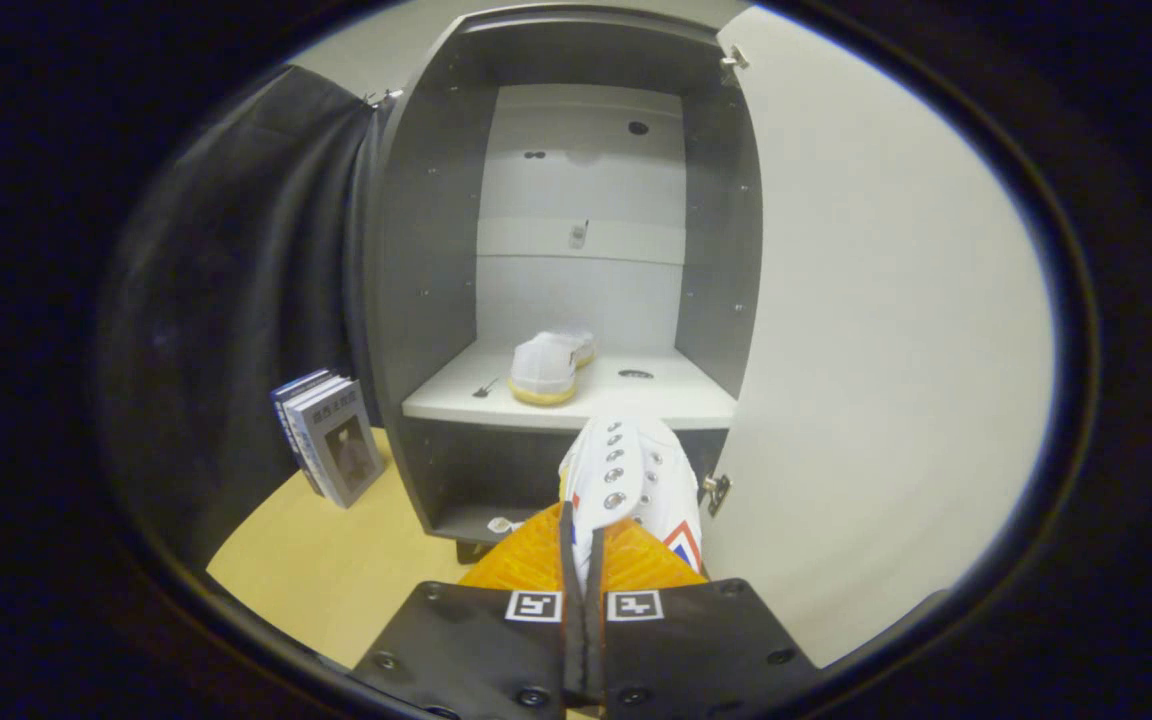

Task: Open the shoe cabinet door, grab the shoes and put them into the shoe cabinet, then close the shoe cabinet door.

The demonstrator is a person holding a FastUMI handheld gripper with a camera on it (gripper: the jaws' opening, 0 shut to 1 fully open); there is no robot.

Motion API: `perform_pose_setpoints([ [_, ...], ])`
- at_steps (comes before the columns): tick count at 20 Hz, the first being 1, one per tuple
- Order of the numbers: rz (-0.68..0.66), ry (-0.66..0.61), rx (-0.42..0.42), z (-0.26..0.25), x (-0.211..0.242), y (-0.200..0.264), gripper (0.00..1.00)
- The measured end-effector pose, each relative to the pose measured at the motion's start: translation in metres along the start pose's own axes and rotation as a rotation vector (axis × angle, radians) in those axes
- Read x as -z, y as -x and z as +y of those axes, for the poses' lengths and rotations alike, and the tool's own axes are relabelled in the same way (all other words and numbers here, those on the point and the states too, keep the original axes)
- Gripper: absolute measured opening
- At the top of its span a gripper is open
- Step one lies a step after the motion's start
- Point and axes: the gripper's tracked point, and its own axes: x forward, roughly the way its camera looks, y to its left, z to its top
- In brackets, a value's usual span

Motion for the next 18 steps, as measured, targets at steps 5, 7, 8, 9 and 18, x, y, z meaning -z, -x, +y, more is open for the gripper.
perform_pose_setpoints([
  [5, -0.021, -0.001, 0.043, -0.007, -0.026, -0.029, 0.02],
  [7, -0.011, -0.007, 0.039, -0.007, -0.031, -0.041, 0.02],
  [8, -0.008, -0.01, 0.034, -0.009, -0.035, -0.048, 0.02],
  [9, -0.006, -0.01, 0.031, -0.012, -0.039, -0.056, 0.02],
  [18, 0.001, 0.031, 0.011, -0.038, -0.075, -0.167, 0.02],
])
